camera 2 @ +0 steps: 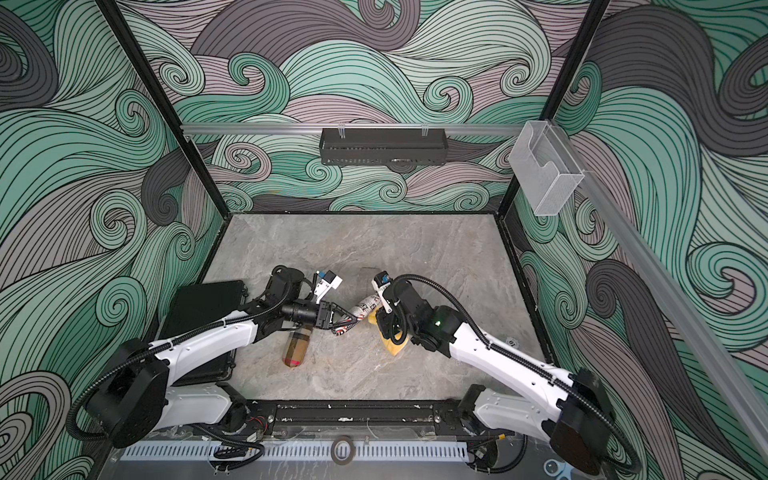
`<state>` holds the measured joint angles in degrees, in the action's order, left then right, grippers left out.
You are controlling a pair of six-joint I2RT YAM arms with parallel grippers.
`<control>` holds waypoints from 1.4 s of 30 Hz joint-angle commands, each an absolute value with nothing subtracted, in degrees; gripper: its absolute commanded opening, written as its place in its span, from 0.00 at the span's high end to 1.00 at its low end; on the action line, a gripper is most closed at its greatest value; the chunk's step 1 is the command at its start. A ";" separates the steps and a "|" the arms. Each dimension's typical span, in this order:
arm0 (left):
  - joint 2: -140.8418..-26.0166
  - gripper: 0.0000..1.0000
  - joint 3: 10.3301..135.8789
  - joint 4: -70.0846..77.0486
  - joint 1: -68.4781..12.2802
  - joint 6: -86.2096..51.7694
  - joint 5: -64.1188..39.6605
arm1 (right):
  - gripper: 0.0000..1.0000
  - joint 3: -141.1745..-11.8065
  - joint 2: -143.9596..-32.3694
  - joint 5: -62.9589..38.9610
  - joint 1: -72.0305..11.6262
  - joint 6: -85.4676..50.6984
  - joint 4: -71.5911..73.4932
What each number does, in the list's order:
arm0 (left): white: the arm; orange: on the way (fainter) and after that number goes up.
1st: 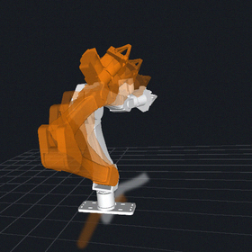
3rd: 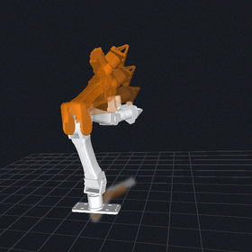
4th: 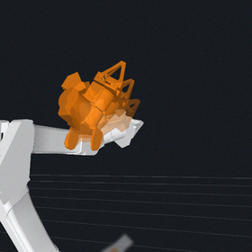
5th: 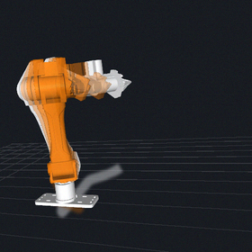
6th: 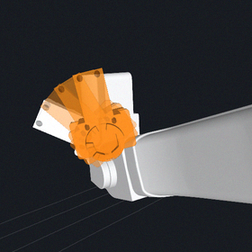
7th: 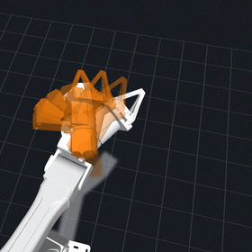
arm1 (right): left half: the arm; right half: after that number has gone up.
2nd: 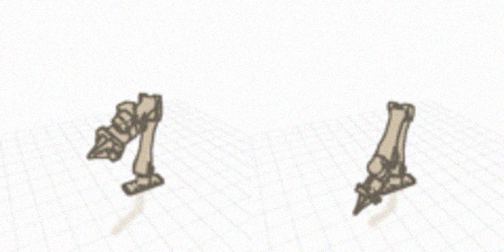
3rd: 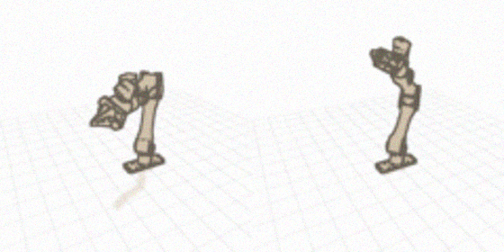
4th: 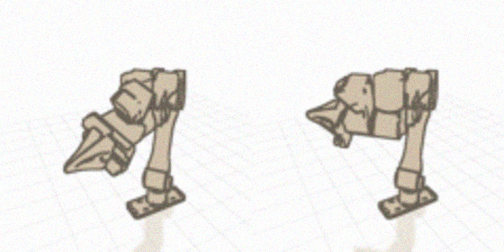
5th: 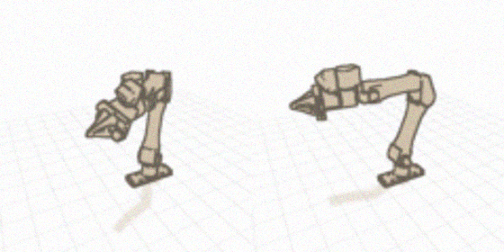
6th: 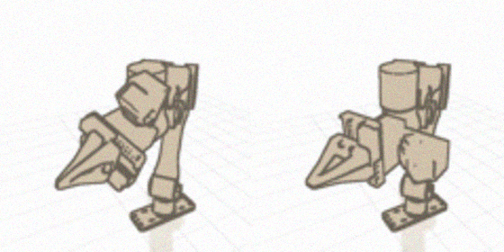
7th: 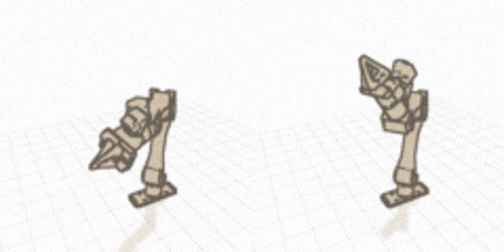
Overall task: Wipe the eyeglass case
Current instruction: Wipe the dirt from the eyeglass case.
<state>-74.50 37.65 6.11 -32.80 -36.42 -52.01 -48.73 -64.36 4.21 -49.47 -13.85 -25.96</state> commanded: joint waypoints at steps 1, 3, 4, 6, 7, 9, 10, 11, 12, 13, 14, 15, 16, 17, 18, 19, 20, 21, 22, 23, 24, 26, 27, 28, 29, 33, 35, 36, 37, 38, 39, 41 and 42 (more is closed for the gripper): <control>-74.75 0.54 38.67 7.44 -33.04 -34.83 -55.46 | 1.00 -51.46 -63.72 -1.40 -50.29 -12.47 -24.25; -74.65 0.54 38.76 7.40 -33.13 -34.69 -55.42 | 1.00 -51.78 -63.65 -5.35 -52.01 -11.41 -23.40; -74.70 0.54 38.78 7.36 -33.06 -34.63 -55.31 | 1.00 -52.02 -63.61 -6.52 -52.70 -10.89 -23.25; -74.87 0.54 38.76 7.20 -33.13 -34.58 -55.02 | 1.00 -52.51 -63.59 -7.63 -53.36 -10.21 -23.38; -75.05 0.54 38.78 7.35 -33.10 -34.58 -55.06 | 1.00 -52.54 -63.63 -7.18 -53.37 -10.20 -23.48; -75.54 0.54 38.85 7.55 -33.13 -34.72 -55.11 | 1.00 -52.40 -63.45 -2.84 -53.21 -10.77 -23.88; -75.45 0.54 38.94 7.60 -33.07 -34.84 -55.27 | 1.00 -52.25 -63.41 -0.88 -52.88 -11.12 -24.06; -75.76 0.54 39.02 7.61 -33.11 -34.82 -55.37 | 1.00 -52.22 -63.35 1.11 -52.08 -11.53 -24.61; -75.76 0.54 39.02 7.59 -33.12 -34.79 -55.37 | 1.00 -52.29 -63.50 3.14 -51.19 -12.13 -25.29; -75.76 0.54 39.05 7.62 -33.09 -34.57 -55.45 | 1.00 -52.41 -63.71 5.43 -50.38 -12.71 -26.37; -75.80 0.54 39.13 7.61 -33.07 -34.43 -55.38 | 1.00 -52.62 -64.08 7.24 -49.69 -12.75 -27.42; -75.85 0.54 39.21 7.43 -33.12 -34.22 -55.37 | 1.00 -52.86 -64.43 8.22 -49.25 -12.59 -28.33; -75.98 0.54 39.27 7.38 -33.11 -34.09 -55.37 | 1.00 -53.17 -64.81 8.52 -49.21 -12.47 -29.09; -76.16 0.54 39.37 7.42 -33.07 -34.09 -55.37 | 1.00 -53.26 -65.11 7.83 -49.17 -12.39 -29.12; -76.41 0.54 39.50 7.47 -33.13 -34.05 -55.46 | 1.00 -53.27 -65.28 5.97 -49.22 -12.33 -28.80; -76.59 0.54 39.63 7.48 -33.12 -34.01 -55.67 | 1.00 -53.20 -65.39 3.50 -49.33 -12.29 -28.12; -76.86 0.54 39.81 7.60 -33.13 -34.11 -55.80 | 1.00 -53.09 -65.40 0.69 -49.78 -12.30 -27.11; -76.95 0.54 39.90 7.72 -33.07 -34.10 -55.88 | 1.00 -53.00 -65.45 -1.11 -50.65 -12.10 -26.20; -76.94 0.54 39.90 7.82 -33.07 -34.14 -55.90 | 1.00 -53.04 -65.61 -2.32 -51.68 -11.81 -25.61; -76.99 0.54 39.90 7.74 -33.13 -34.11 -55.81 | 1.00 -53.42 -65.87 -3.36 -52.91 -11.24 -25.50; -76.99 0.54 39.90 7.65 -33.09 -34.04 -55.73 | 1.00 -54.05 -66.23 -3.97 -53.67 -10.76 -25.89; -77.13 0.54 39.90 7.47 -33.11 -34.02 -55.77 | 1.00 -54.49 -66.66 -4.40 -55.03 -10.37 -26.58; -77.25 0.54 39.90 7.32 -33.13 -33.93 -55.94 | 1.00 -54.20 -66.34 -4.30 -55.03 -10.66 -26.34; -77.32 0.54 39.82 7.27 -33.13 -33.94 -56.06 | 1.00 -53.61 -65.69 -3.08 -54.96 -11.13 -25.82; -77.34 0.54 39.68 7.24 -33.13 -33.93 -56.16 | 1.00 -53.04 -64.81 -1.23 -54.77 -11.55 -25.41; -76.61 0.54 38.79 7.82 -33.06 -34.24 -56.43 | 1.00 -52.53 -63.80 6.71 -51.29 -13.86 -28.23; -76.05 0.54 38.42 7.82 -33.13 -34.24 -56.60 | 1.00 -53.12 -64.48 9.39 -49.45 -14.57 -30.53; -75.73 0.54 38.26 7.84 -33.14 -34.24 -56.68 | 1.00 -53.47 -64.81 9.76 -49.14 -14.59 -31.16; -75.51 0.54 38.10 7.82 -33.10 -34.10 -56.88 | 1.00 -53.83 -65.08 9.21 -49.18 -14.23 -31.37; -75.29 0.54 37.98 7.81 -33.14 -34.04 -56.95 | 1.00 -54.09 -65.29 7.37 -49.17 -13.95 -31.38; -75.20 0.54 37.88 7.73 -33.11 -34.02 -56.95 | 1.00 -54.24 -65.49 5.22 -49.26 -13.72 -31.02; -75.10 0.54 37.62 7.73 -33.14 -33.87 -56.95 | 1.00 -54.05 -65.48 0.18 -50.03 -12.86 -29.27; -75.20 0.54 37.53 7.81 -33.09 -33.81 -56.98 | 1.00 -54.13 -65.55 -1.45 -50.85 -12.35 -28.73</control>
